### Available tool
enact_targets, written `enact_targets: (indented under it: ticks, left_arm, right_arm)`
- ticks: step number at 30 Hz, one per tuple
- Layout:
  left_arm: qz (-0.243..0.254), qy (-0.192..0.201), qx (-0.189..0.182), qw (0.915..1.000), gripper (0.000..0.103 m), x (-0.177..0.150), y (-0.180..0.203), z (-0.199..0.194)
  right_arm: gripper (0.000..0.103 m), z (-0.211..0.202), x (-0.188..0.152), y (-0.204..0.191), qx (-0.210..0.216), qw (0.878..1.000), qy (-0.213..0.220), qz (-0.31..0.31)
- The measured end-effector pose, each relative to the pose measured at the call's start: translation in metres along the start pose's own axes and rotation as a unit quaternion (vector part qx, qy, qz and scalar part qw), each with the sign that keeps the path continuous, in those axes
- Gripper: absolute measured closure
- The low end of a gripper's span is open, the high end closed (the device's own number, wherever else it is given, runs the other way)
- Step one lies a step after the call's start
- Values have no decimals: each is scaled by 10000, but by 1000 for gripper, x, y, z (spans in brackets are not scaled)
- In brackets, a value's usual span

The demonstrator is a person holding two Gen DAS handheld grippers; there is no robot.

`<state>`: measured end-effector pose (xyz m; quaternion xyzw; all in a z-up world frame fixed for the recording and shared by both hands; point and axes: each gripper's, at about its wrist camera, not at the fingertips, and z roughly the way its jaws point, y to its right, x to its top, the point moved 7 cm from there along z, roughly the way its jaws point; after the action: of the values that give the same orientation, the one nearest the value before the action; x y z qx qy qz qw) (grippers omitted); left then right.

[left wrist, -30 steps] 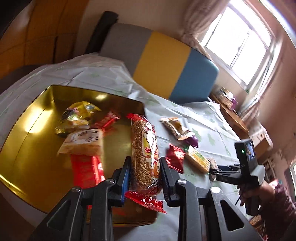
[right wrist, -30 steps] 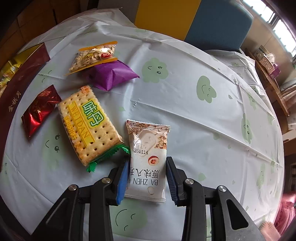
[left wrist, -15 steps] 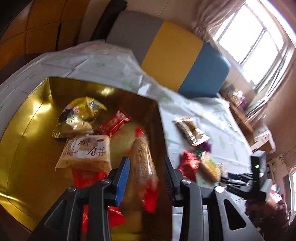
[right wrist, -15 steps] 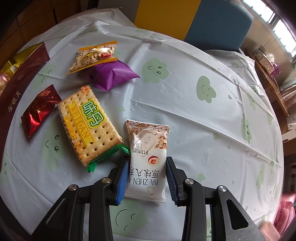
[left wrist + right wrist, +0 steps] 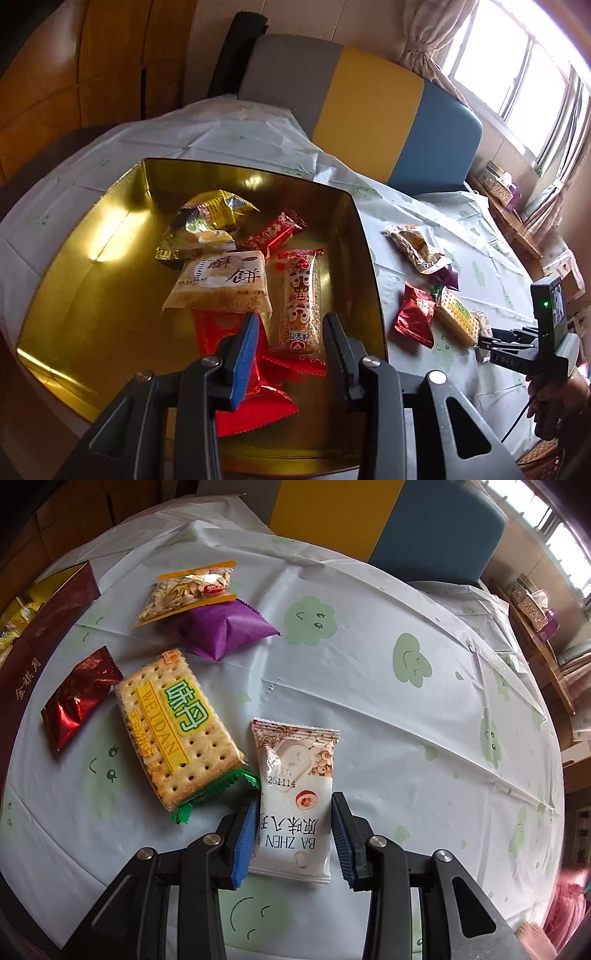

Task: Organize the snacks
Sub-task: 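Carry the peanut bar into the gold tray with the left tool and release, then carry the white BA ZHEN packet into the tray with the right tool and release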

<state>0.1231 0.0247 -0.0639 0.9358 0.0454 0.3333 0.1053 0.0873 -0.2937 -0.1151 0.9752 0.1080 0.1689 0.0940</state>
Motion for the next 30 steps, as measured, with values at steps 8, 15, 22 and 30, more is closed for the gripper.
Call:
enact_targets:
  ticks: [8,15,22,30]
  left_arm:
    - [38,25,258,9997,67,-7,-6,-10]
    - [66,77,397,9992,67,-9,-14,-17]
    - [40,134,598,9981,67,-11,-29,-21]
    - [-72,181,817,9965,67,-13,-48,-25]
  right_arm:
    - [64,-2,-1,-3,-103,9998,61,-137]
    - [65,-4,-3,-6,-138,9997,93,-203]
    - [66,-5,-4,-7,-130,9996,115,-231]
    - [66,-7,-4,-9,-183,9993,159,-277]
